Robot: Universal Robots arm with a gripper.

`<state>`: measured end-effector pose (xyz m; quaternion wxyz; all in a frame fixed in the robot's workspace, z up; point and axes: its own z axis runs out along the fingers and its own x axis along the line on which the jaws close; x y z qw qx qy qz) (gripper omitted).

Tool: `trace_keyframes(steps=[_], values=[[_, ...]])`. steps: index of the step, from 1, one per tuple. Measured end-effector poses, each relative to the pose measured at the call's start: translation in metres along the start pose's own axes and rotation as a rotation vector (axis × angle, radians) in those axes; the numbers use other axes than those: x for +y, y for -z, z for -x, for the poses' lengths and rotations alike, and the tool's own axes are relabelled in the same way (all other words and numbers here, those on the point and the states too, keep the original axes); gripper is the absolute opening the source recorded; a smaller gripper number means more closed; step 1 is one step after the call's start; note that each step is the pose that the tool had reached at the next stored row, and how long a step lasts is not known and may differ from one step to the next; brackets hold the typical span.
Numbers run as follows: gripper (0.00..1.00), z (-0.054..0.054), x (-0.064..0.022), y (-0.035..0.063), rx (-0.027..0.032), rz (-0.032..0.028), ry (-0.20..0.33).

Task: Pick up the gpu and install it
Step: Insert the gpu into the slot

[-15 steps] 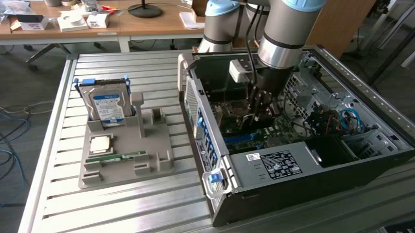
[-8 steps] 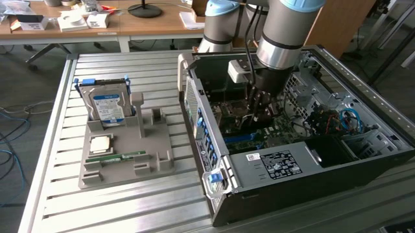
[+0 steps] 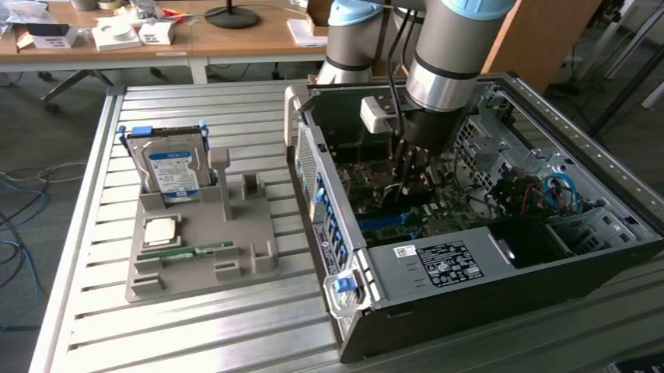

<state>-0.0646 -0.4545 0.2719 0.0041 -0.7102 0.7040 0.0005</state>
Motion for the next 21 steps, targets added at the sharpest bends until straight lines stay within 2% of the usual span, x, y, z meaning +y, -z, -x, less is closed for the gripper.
trace_keyframes(steps=[14,21], values=[[0.26,0.0009,0.0053,-0.0024,-0.0001,-0.0004,0.0],[0.26,0.0014,0.0068,-0.004,0.0002,-0.0026,0.0]])
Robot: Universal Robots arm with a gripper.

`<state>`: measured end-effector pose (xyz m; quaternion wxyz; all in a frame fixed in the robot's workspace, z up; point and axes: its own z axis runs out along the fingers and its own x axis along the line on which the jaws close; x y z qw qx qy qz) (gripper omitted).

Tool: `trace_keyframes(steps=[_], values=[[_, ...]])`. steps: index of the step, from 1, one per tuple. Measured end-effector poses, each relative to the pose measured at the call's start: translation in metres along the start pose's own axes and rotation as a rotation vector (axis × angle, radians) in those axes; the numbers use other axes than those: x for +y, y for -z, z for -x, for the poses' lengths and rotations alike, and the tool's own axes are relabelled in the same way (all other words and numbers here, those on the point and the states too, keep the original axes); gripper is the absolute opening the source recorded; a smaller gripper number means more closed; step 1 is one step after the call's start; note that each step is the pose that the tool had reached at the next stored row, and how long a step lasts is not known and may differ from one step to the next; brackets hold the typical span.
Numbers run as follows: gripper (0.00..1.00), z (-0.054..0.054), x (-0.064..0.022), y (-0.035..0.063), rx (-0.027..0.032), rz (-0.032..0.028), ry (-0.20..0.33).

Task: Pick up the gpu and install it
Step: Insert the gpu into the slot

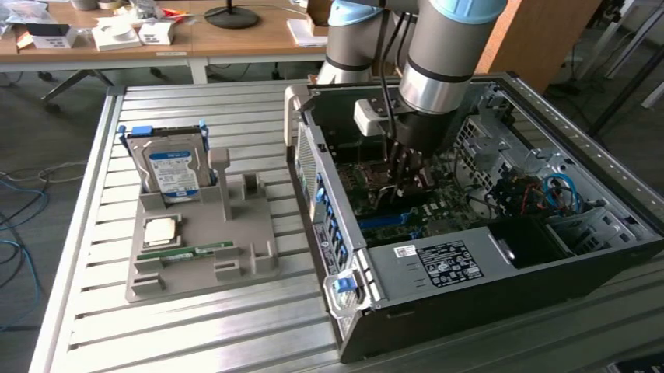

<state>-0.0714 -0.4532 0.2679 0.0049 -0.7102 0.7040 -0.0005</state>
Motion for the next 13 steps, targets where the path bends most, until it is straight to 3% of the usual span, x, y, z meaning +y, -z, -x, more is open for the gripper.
trace_keyframes(steps=[4,13], values=[[0.26,0.0001,0.0009,-0.0013,-0.0002,-0.0081,0.0],[0.26,0.0001,0.0017,-0.0043,0.0002,-0.0083,0.0]])
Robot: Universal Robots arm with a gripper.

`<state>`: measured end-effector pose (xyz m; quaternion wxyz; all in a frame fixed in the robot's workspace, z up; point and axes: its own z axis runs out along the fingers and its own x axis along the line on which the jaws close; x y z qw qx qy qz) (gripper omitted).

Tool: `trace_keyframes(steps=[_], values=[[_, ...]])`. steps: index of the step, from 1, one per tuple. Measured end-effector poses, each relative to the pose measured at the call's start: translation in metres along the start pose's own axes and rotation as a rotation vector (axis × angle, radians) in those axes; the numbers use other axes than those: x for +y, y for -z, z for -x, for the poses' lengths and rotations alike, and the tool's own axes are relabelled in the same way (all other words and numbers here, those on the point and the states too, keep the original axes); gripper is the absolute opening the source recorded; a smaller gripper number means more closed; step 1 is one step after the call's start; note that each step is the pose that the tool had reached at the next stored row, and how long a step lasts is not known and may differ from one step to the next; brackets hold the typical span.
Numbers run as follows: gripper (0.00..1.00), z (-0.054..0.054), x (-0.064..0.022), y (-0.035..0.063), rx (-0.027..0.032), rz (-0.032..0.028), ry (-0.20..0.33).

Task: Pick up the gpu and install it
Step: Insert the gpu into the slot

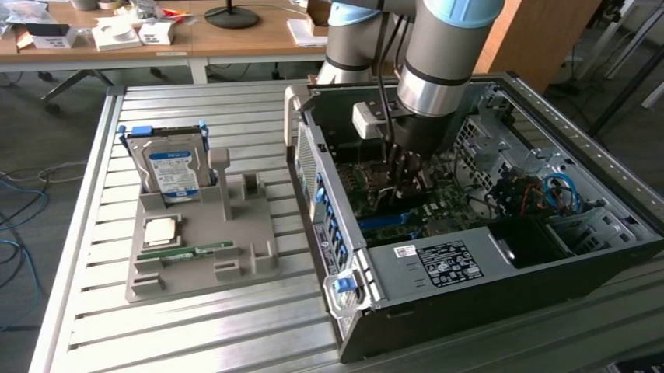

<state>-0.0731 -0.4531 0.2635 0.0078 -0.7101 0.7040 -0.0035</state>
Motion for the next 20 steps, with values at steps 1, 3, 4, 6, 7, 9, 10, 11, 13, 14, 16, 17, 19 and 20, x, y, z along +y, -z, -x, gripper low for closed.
trace_keyframes(steps=[1,3,4,6,7,9,10,11,13,14,16,17,19,20], values=[[0.26,0.0,0.0001,-0.0006,0.0,0.0,0.0],[0.26,0.0001,0.0001,-0.0017,0.0001,0.0,0.0],[0.26,0.0001,0.0002,-0.0021,0.0001,0.0,0.0],[0.26,0.0002,0.0002,-0.0032,0.0,0.0,0.0],[0.26,0.0003,0.0003,-0.0037,0.0001,0.0,0.0],[0.26,0.0006,0.0005,-0.005,0.0001,0.0,0.0],[0.26,0.0006,0.0006,-0.0054,0.0001,0.0,0.0],[0.26,0.0007,0.0006,-0.0056,0.0003,0.0,0.0],[0.26,0.0007,0.0006,-0.0063,0.0,-0.0001,0.0],[0.26,0.0007,0.0007,-0.0071,0.0,-0.0001,0.0],[0.26,0.0008,0.0007,-0.0082,0.0004,0.0,0.0],[0.26,0.0008,0.0007,-0.0082,0.0005,0.0001,0.0],[0.26,0.0008,0.0009,-0.0086,0.0004,0.0,0.0],[0.26,0.0009,0.0013,-0.0087,0.0004,0.0,0.0]])
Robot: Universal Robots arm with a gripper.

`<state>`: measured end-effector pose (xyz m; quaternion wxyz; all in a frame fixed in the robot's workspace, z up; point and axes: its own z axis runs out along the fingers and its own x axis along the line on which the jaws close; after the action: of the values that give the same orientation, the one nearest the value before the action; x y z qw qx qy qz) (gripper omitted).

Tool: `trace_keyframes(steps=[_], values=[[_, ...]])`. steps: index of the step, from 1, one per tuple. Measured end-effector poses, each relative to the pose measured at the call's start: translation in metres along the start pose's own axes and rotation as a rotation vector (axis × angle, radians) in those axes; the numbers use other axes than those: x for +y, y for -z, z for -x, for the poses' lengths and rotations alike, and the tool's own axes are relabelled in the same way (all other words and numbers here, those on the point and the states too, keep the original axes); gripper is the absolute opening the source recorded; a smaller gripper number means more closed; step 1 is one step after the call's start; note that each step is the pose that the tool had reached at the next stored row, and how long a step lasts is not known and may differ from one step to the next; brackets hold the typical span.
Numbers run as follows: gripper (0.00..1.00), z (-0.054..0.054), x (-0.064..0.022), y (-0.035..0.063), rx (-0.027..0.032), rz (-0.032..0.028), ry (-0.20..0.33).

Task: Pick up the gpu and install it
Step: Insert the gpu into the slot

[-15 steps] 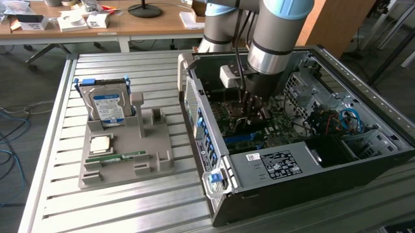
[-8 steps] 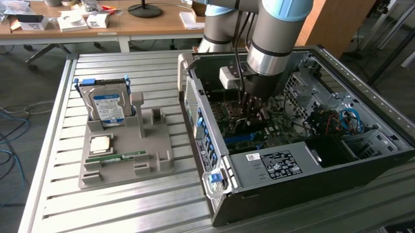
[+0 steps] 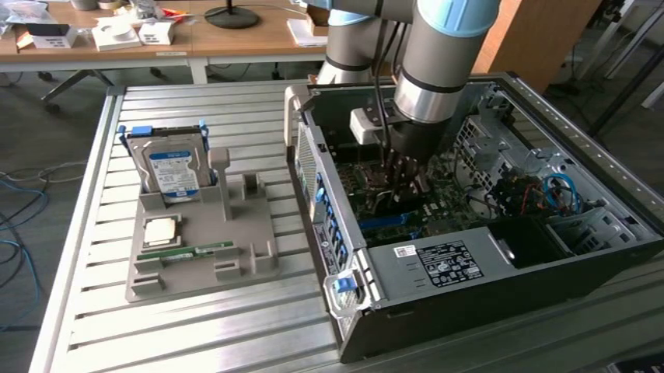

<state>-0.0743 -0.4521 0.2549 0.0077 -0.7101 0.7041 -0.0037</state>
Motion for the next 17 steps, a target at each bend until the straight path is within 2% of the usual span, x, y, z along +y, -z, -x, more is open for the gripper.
trace_keyframes(steps=[17], values=[[0.26,0.0001,0.0006,-0.0045,-0.0002,-0.0007,0.0]])
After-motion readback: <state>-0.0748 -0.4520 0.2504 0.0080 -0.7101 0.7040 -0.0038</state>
